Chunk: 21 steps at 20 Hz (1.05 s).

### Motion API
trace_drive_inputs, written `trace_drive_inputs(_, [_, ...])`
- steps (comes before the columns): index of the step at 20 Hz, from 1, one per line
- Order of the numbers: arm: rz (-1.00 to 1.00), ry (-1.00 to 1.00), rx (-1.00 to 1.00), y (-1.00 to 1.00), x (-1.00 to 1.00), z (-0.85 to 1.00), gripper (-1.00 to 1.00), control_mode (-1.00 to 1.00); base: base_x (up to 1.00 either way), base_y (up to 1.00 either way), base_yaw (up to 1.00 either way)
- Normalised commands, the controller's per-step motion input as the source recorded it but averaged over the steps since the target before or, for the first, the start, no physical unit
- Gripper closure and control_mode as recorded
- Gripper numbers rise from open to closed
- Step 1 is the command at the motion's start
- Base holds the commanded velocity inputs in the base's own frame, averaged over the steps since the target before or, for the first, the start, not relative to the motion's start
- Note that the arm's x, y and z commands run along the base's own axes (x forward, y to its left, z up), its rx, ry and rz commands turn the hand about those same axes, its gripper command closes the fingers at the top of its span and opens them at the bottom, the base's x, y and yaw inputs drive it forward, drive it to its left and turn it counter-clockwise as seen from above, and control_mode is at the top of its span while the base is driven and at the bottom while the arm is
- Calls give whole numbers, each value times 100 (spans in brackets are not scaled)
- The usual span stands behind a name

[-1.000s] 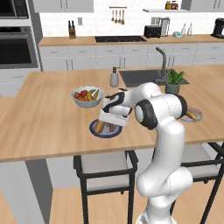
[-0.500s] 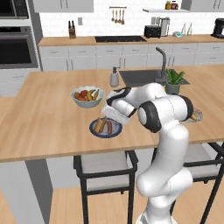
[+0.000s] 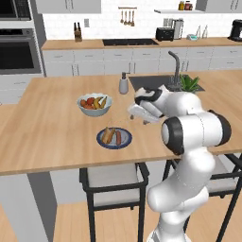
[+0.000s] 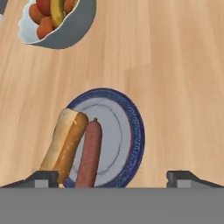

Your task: Place one bun and one sausage from the bowl on each plate.

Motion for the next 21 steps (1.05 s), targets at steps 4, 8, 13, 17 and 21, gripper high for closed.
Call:
trace_drive_inputs(4, [-2, 16, -48, -100, -16, 100, -100, -100, 0, 0, 0])
trace_drive_inputs(8, [-1, 4, -38, -100, -95, 40, -100, -100, 0, 0, 0])
trace_drive_inputs(13, [0, -2, -10, -100, -100, -21, -100, -100, 0, 0, 0])
trace_drive_inputs(17, [0, -14, 2, -96, -100, -34, -100, -100, 0, 0, 0])
trace_drive_inputs(21, [4, -31, 0, -12, -100, 25, -100, -100, 0, 0, 0])
